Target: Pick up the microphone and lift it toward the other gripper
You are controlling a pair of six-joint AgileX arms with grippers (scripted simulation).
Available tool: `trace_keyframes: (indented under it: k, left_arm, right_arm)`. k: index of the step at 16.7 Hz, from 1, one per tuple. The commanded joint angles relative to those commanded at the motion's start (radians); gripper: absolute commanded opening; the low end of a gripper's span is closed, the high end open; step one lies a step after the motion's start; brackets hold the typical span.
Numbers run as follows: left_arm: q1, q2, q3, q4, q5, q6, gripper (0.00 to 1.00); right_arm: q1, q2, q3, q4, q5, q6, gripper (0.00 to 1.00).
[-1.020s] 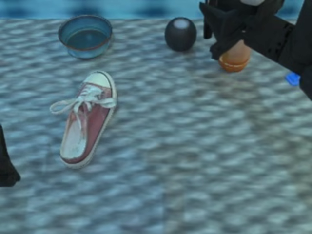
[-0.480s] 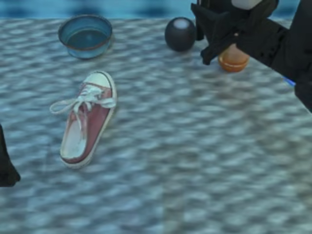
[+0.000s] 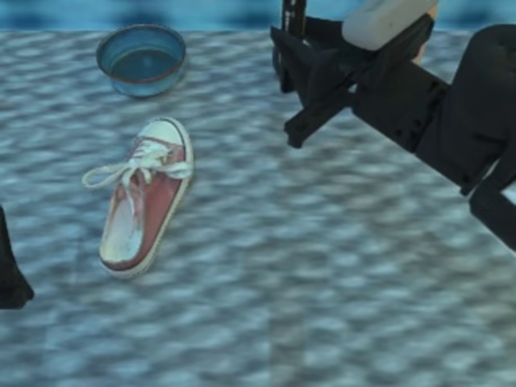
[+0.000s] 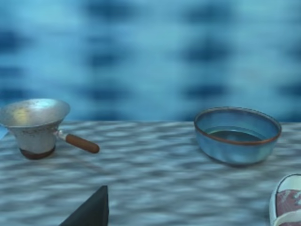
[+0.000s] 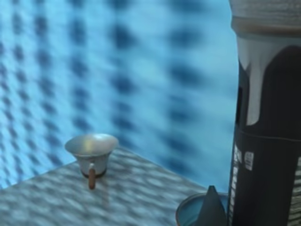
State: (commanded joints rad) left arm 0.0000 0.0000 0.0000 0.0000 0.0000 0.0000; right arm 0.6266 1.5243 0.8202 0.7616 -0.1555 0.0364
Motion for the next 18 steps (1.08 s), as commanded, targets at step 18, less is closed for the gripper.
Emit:
trace_keyframes:
  k: [18]
  left_arm:
    - [-0.098, 0.372, 0.262, 0.12, 0.263, 0.022, 1.0]
  right_arm:
    - [0.0, 0.0, 0.0, 0.0, 0.0, 0.0, 0.0]
